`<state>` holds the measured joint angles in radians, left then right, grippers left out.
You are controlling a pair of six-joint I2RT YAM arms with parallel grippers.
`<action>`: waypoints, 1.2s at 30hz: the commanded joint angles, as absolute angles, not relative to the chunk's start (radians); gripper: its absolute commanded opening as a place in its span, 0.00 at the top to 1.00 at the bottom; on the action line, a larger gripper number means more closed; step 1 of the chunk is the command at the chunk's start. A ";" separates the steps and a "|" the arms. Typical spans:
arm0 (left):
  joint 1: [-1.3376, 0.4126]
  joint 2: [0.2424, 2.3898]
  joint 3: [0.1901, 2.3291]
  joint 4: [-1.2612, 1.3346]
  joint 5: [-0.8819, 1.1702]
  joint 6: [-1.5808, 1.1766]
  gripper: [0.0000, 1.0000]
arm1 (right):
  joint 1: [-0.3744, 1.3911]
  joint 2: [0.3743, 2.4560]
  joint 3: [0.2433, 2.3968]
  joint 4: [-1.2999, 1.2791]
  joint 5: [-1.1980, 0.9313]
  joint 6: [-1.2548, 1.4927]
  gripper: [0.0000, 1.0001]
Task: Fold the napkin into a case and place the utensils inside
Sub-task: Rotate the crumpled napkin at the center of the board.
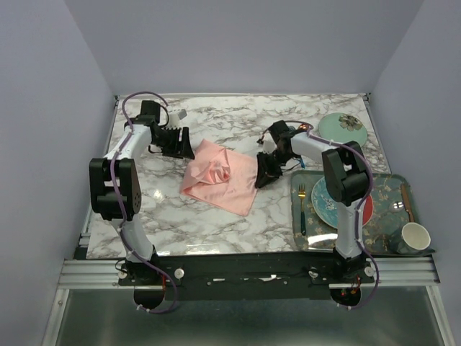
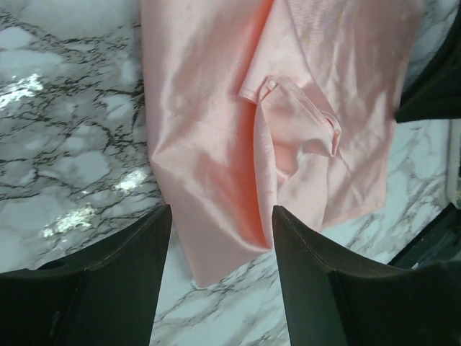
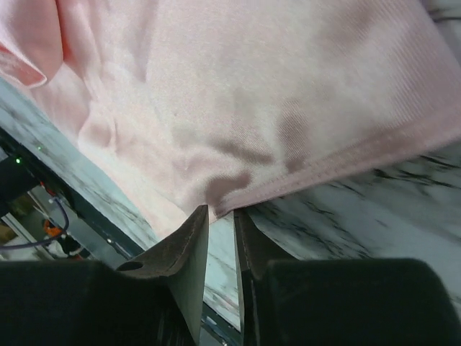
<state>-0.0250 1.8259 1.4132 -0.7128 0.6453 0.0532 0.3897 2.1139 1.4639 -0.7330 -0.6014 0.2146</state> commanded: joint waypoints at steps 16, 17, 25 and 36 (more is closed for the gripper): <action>-0.086 2.200 1.750 -0.828 0.498 0.213 0.50 | 0.425 1.950 1.405 -0.988 -0.890 -0.172 0.26; -0.104 2.212 1.761 -0.831 0.499 0.218 0.52 | 0.384 1.944 1.417 -0.989 -0.881 -0.173 0.26; -0.227 2.345 1.923 -0.831 0.515 0.278 0.68 | 0.316 1.967 1.483 -0.888 -0.695 -0.184 0.29; -0.184 2.287 2.062 -0.756 0.580 0.287 0.44 | 0.314 2.062 1.485 -0.752 -0.604 -0.124 0.51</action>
<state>-0.2718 2.3646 2.0407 -0.7895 0.4999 0.2733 0.3084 2.0045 1.4868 -0.8291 -0.6445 -0.1532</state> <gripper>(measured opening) 0.496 0.552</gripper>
